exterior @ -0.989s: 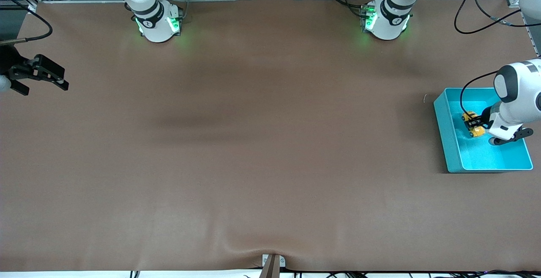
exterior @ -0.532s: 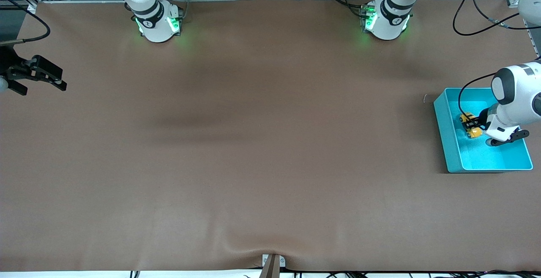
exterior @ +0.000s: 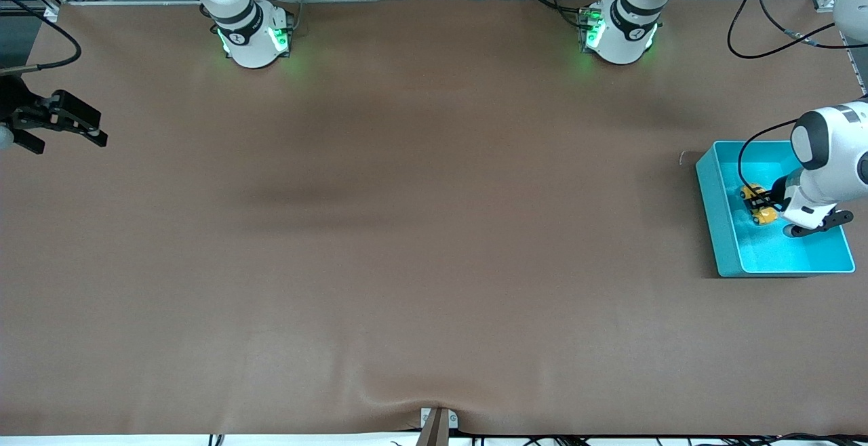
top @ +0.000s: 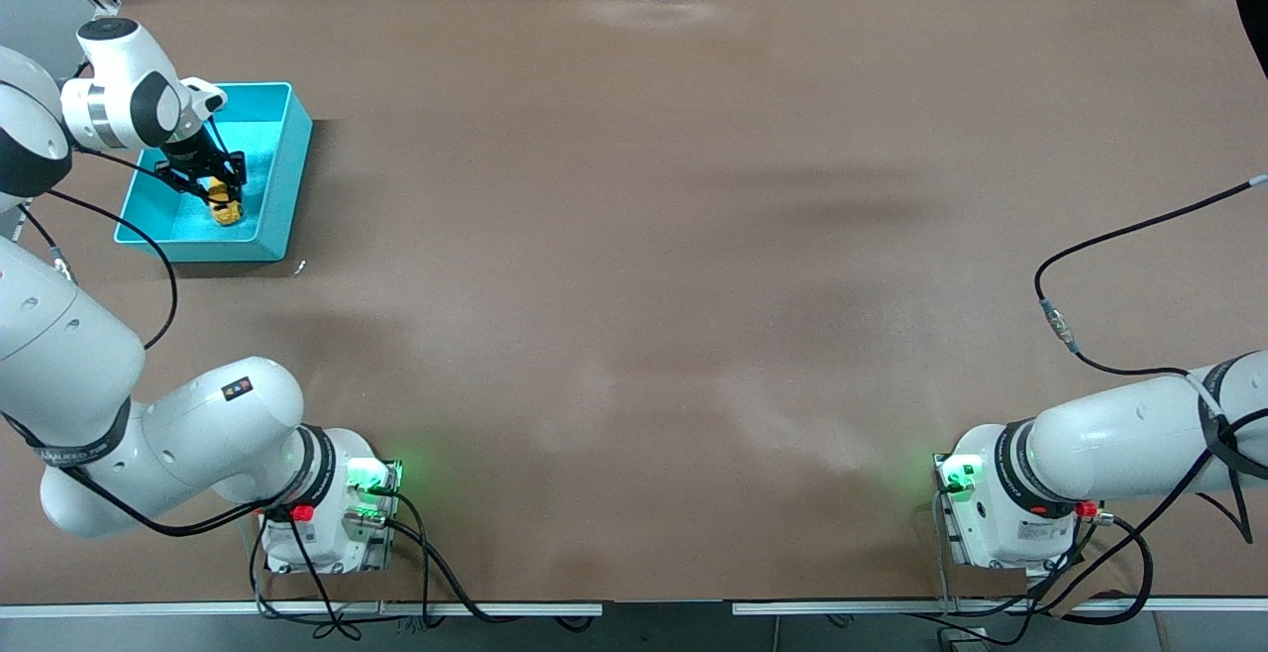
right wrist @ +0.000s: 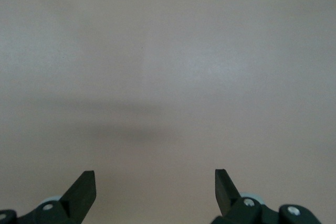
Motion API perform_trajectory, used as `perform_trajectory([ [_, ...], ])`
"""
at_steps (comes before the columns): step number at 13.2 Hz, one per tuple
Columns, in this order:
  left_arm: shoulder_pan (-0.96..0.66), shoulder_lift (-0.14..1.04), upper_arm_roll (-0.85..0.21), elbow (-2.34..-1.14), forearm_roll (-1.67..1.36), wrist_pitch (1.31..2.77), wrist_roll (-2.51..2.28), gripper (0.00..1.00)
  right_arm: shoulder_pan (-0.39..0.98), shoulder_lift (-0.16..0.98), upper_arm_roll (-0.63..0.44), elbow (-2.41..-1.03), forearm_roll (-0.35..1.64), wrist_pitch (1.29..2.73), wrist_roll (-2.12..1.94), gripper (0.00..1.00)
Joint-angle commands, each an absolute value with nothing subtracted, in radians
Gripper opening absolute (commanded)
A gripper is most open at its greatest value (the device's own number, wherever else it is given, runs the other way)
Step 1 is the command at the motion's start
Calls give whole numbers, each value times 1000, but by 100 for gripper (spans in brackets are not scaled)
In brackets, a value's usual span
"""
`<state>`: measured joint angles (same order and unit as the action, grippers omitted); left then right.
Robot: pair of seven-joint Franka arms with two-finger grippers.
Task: Wind and store yellow beetle car
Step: 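Lower the car onto the bin floor and open the left gripper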
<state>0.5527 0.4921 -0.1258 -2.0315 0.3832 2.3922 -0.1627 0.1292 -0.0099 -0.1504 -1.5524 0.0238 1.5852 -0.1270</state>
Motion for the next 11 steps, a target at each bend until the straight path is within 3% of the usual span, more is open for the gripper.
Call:
perform_trajectory([
  [1,566,477,-137,-2013,400,2398,-179,100,123,-21,-149,-1566,41,1598,-115,100],
  [7,549,321,-149,-2010,397,2372,-175,100,118,-21,-149,-1565,41,1597,-121,100],
  [11,459,186,-153,-1900,269,2086,-169,100,118,-21,-149,-1563,41,1600,-121,100],
])
